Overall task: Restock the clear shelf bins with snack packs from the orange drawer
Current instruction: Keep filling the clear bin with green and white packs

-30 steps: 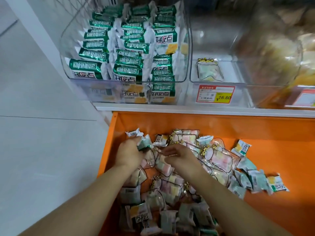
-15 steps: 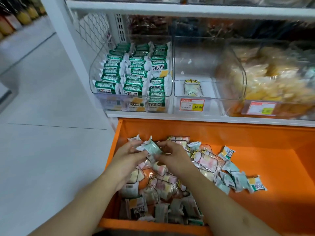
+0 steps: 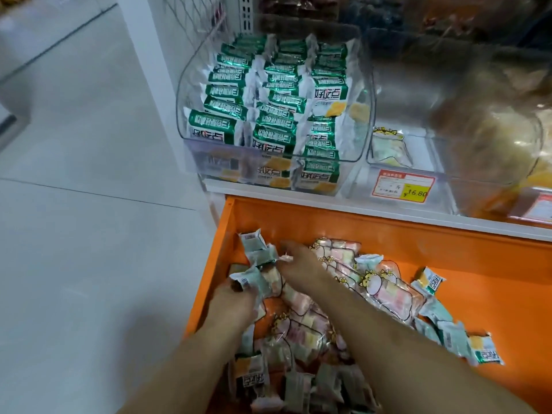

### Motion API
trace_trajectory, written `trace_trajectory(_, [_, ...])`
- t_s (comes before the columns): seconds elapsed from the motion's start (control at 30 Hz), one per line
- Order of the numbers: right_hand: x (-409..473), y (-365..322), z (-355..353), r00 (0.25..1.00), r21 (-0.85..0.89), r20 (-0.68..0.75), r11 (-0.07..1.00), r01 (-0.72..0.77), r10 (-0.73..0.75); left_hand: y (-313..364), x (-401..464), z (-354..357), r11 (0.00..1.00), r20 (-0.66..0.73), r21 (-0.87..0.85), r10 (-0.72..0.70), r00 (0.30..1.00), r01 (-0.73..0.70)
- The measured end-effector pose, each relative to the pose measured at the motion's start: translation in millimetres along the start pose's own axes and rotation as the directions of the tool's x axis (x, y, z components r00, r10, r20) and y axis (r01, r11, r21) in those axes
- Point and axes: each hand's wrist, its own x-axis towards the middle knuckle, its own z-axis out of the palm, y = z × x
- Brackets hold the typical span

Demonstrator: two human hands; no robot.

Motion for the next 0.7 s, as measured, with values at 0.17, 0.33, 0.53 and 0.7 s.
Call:
trace_trajectory(0.17, [75.2,2.3,33.9,0.967,-0.214,0.254,0.975,0.056,0.0,-7.4,26.2,6.6,0.998,-0.052,0.002,-0.065,0.997,0.065])
trace_trajectory(0.33, [96.8,15.0,47.5,0.973,-0.139,0.23,0.99,0.009,0.023,-5.5,32.9,9.1,0.993,-0.039,-0.047,-0.111,0.993,0.109])
trace_trajectory(0.53, [27.9,9.1,-7.5,0.993,-0.006,-0.032,0.993,0.115,-0.115,8.4,11.6,5.8,0.989,0.074,-0.111,-0.093,0.993,0.101])
trace_trajectory(0.7, [-59.2,-12.0,-65.9,0.982,-0.075,-0.005,0.979,0.188,-0.189,39.9,-38.8,1.2,0.974,0.165,-0.214,-0.039,0.986,0.074])
